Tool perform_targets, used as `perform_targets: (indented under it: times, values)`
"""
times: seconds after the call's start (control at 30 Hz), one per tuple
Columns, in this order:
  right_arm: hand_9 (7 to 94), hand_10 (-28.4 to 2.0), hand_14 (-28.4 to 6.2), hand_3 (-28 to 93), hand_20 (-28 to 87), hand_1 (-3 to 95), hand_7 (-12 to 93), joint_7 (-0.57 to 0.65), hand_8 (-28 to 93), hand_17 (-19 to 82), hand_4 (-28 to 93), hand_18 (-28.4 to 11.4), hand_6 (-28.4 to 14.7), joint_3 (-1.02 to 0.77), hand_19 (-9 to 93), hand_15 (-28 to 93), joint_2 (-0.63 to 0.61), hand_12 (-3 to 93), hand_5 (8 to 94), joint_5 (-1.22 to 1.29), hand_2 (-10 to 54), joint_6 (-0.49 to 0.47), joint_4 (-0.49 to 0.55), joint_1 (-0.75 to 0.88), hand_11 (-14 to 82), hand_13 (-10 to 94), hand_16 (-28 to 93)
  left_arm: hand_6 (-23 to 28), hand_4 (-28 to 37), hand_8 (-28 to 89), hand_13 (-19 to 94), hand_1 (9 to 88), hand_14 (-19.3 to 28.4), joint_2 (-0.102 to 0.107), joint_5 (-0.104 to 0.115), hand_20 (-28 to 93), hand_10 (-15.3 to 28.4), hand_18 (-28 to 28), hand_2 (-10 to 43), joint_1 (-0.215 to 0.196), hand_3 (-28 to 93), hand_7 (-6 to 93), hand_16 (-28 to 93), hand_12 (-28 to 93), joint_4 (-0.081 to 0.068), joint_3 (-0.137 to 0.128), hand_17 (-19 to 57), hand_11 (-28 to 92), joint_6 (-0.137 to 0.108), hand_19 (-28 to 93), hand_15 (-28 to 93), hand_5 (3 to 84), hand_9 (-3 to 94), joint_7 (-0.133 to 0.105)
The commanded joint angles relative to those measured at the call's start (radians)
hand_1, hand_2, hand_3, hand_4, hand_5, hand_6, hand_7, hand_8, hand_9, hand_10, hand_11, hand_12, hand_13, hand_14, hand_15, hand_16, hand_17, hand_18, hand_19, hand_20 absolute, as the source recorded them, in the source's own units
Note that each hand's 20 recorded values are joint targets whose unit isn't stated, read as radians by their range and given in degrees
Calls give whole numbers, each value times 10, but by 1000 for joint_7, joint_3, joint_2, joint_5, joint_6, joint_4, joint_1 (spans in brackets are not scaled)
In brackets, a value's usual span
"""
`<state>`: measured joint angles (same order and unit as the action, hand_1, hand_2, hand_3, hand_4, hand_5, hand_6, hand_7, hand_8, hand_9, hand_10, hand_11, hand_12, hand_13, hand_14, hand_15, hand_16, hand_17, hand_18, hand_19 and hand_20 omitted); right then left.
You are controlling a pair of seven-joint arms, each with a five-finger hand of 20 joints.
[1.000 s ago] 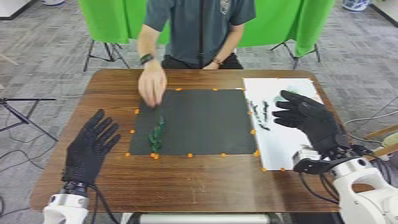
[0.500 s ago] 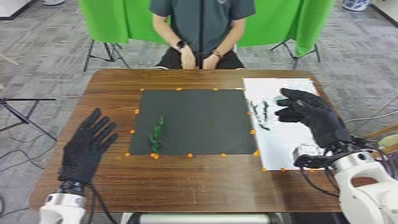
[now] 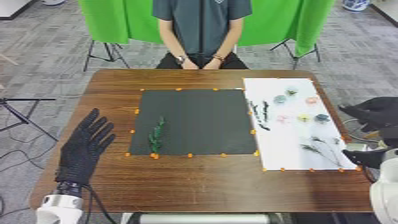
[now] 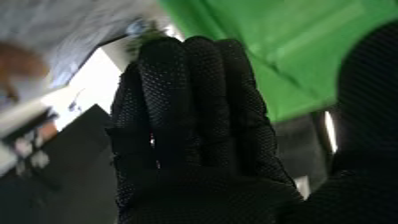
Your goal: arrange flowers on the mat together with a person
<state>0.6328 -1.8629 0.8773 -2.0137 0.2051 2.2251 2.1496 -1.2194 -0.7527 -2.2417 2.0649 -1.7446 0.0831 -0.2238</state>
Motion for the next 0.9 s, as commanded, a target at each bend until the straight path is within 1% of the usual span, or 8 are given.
perform_targets:
  times: [0.03,0.13,0.23,0.37,0.6,0.7,0.8,0.9]
  values:
    - [556,-159,-137,373,415,388,288,37,-120,245,-283,-192,-71,35,760,681,3,340,567,-327,-95,-381,-41,-5,467,527,209,13,-264,-106,167,267,116,3,-6,122,101,197,-12,-4,682,191,60,175,-2,-5,-129,195,19,384,152,244,188,11]
    - [548,-160,-136,368,416,392,285,56,-114,237,-283,-193,-73,49,757,681,9,341,561,-335,-95,-416,-50,-3,468,518,205,13,-264,-106,166,266,116,2,-6,122,100,197,-13,1,683,191,61,174,-5,-4,-129,194,21,383,153,244,188,15]
    - [541,-155,-134,339,416,429,293,60,-116,234,-283,-195,-68,59,756,684,27,343,558,-363,-95,-389,-57,28,479,515,202,13,-264,-106,167,266,116,2,-4,122,100,197,-12,2,683,190,61,173,-7,-3,-129,193,24,383,151,245,188,18]
    - [553,-149,-126,164,422,517,322,46,-133,238,-212,-193,-51,70,762,694,43,344,569,-370,-95,-371,-69,43,499,530,205,13,-264,-105,168,265,116,1,-2,122,101,197,-12,2,684,191,61,174,-8,-4,-129,194,21,383,151,245,190,20]
    - [613,-134,-114,77,429,588,349,20,-148,270,-155,-193,-25,103,789,699,49,354,623,-392,-95,-329,-113,44,506,582,224,13,-265,-106,168,266,117,1,-1,123,101,197,-11,0,682,192,61,173,-8,-2,-129,196,17,383,152,245,190,19]
    - [627,-131,-111,76,429,596,345,14,-151,278,-153,-191,-20,132,795,699,40,355,635,-416,-95,-296,-139,28,504,594,228,13,-264,-107,169,265,116,2,0,122,101,197,-11,-2,682,192,60,173,-7,-1,-129,195,16,382,150,245,190,17]
    - [641,-129,-108,133,427,606,346,1,-152,288,-185,-189,-15,161,804,696,36,354,649,-442,-95,-248,-172,5,504,609,234,12,-265,-106,169,265,115,3,0,123,101,197,-11,1,683,192,61,173,-8,0,-129,196,16,383,149,245,191,17]
    - [654,-127,-105,263,427,589,350,7,-156,295,-267,-190,-11,183,813,698,32,352,661,-477,-95,-198,-191,-3,506,621,239,13,-264,-106,169,265,116,0,-5,123,101,196,-10,7,683,191,61,172,-9,1,-129,196,24,383,148,245,191,22]
